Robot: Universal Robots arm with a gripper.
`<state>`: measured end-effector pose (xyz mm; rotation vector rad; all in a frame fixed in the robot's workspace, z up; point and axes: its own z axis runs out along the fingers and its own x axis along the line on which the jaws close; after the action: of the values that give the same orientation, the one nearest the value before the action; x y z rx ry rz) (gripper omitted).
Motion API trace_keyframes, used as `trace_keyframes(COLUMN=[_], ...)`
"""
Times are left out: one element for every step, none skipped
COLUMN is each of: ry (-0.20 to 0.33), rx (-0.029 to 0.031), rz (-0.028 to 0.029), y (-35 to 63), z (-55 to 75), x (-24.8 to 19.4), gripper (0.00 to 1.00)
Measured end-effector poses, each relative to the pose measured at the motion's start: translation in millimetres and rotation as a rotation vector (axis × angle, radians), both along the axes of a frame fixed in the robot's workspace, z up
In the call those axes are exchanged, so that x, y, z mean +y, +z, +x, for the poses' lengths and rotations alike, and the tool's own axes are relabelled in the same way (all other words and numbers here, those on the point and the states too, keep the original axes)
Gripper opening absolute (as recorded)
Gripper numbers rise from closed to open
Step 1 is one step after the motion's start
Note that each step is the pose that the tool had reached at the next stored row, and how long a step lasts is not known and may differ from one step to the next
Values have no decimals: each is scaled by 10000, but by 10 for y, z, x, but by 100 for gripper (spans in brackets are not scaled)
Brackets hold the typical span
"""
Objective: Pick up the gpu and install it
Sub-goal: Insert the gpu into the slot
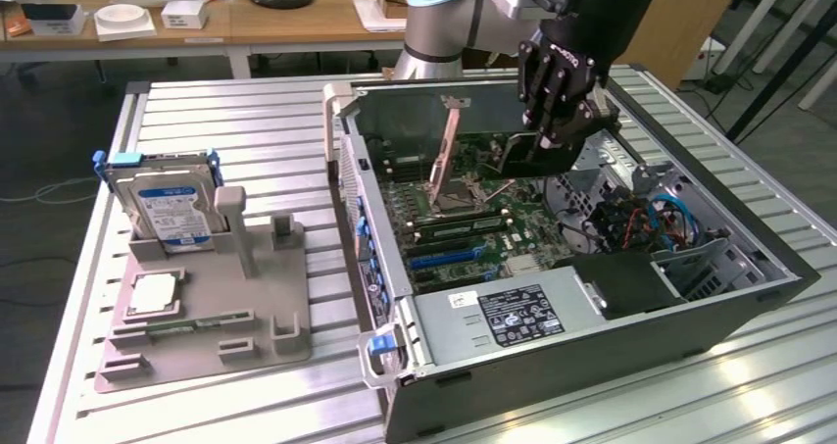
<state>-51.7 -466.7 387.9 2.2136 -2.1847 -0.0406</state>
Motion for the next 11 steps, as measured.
trace_keyframes(ry=[-1, -4, -5, -7, -9, -11, -12, -13, -14, -15, -16], rx=[-1, -1, -1, -2, -1, -1, -1, -1, -1, -1, -1], rz=[2, 2, 2, 3, 3, 2, 2, 1, 1, 2, 1], y=[-5, -12, -20, -28, -37, -46, -55, -63, -72, -80, -89], z=[0, 0, -1, 0, 0, 0, 0, 0, 0, 0, 0], x=[0, 1, 1, 1, 1, 1, 1, 2, 2, 3, 3], gripper=[26, 26, 26, 26, 26, 26, 26, 26, 26, 26, 26])
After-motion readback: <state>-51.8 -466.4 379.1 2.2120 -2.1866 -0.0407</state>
